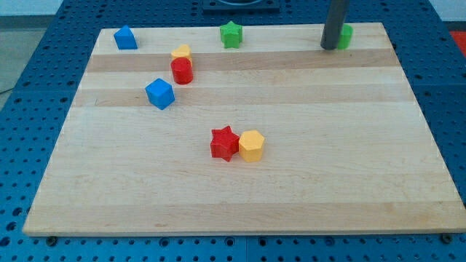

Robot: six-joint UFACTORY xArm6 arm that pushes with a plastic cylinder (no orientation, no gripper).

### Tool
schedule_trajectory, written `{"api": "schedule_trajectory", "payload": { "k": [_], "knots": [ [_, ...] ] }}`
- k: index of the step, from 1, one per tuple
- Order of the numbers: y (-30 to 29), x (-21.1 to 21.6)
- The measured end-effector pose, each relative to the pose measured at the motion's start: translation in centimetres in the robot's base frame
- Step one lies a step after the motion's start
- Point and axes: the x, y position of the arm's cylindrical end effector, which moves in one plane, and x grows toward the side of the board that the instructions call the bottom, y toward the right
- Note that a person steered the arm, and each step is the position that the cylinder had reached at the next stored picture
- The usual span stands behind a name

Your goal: Slide the red circle to the center left side of the board

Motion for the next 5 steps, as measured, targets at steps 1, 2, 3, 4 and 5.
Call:
{"api": "schedule_trajectory", "payload": {
  "k": [1,2,3,4,5],
  "knots": [
    [-1.2,2.9],
    [-2.8,3.9],
    [-3.1,2.5],
    [-3.1,-0.4],
    [-3.1,-1.6]
  ]
}}
